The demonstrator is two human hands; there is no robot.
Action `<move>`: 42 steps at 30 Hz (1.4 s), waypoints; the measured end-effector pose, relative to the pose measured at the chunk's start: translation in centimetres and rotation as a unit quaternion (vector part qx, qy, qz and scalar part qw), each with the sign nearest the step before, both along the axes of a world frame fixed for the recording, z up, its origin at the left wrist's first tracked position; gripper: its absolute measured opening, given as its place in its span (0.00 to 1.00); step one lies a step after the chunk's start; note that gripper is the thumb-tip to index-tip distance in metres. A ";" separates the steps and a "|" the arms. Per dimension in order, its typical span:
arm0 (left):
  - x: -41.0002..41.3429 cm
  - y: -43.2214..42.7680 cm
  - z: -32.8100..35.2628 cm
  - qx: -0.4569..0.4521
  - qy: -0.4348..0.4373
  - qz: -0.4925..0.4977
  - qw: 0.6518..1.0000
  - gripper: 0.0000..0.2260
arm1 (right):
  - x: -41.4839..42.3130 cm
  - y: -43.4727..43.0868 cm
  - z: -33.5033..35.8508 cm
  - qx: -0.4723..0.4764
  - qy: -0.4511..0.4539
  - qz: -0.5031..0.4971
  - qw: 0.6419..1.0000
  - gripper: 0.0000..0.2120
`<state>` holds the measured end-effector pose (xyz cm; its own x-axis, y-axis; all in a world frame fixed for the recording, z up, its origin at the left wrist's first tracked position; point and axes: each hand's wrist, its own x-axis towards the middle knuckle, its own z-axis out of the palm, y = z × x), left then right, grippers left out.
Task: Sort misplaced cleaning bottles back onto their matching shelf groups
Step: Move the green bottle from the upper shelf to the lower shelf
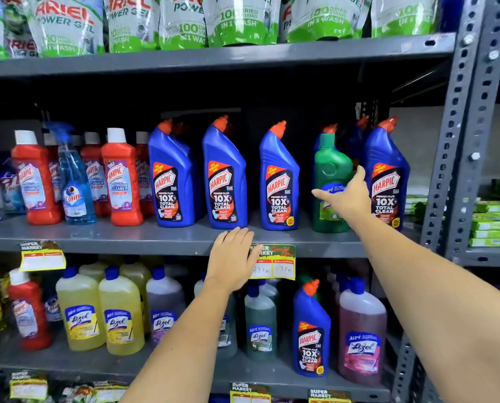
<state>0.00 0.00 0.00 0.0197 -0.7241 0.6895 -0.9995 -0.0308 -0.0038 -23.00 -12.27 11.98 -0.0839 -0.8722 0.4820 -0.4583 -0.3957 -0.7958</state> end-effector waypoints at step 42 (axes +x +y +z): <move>4.6 5.5 -29.1 0.274 0.002 -0.019 0.961 0.30 | 7.9 11.5 -33.2 0.136 -0.093 0.156 0.974 0.39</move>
<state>4.60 5.53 -29.12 -0.0119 -0.9791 0.2033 -0.9999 0.0109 -0.0058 -15.11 -0.80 -21.27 0.1425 -0.9624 0.2313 -0.1863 -0.2555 -0.9487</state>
